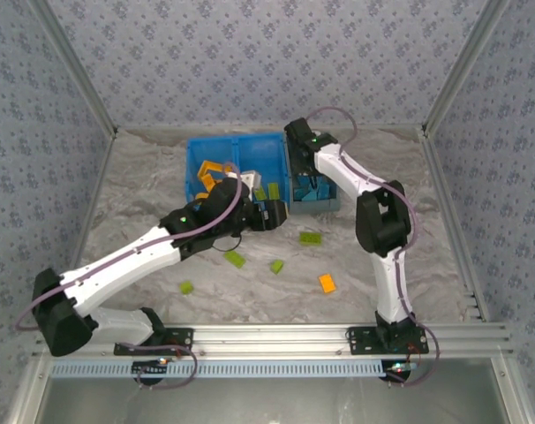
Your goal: Sort the legos into containers by color
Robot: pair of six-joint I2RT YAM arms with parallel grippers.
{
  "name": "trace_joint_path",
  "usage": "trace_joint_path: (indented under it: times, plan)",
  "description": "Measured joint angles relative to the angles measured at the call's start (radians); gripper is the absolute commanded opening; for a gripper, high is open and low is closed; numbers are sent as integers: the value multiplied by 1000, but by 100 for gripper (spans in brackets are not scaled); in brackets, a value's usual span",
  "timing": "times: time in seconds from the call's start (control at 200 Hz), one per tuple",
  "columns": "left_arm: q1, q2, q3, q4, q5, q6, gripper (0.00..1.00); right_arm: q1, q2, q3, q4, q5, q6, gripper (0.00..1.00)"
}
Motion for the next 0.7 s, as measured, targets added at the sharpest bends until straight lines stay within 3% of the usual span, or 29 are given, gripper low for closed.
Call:
trace_joint_path:
  times: [0.105,0.3,0.45,0.575,0.7]
  plan:
    - [-11,42,2,9,-20,-1,75,-29,78,90,-30,0,-6,35]
    - [-25,69,2,-22,-79,-41,74,-59,153,169,-69,-13,-35,56]
    - [-35,67,1,-117,-154,-155,74,-48,146,169,-79,-18,-48,60]
    - [-38,38,-37,-232,-211,-303,74,-20,82,142,-78,-14,-55,60]
    - [-37,3,-110,-349,-254,-474,75,40,-108,50,-60,22,-63,61]
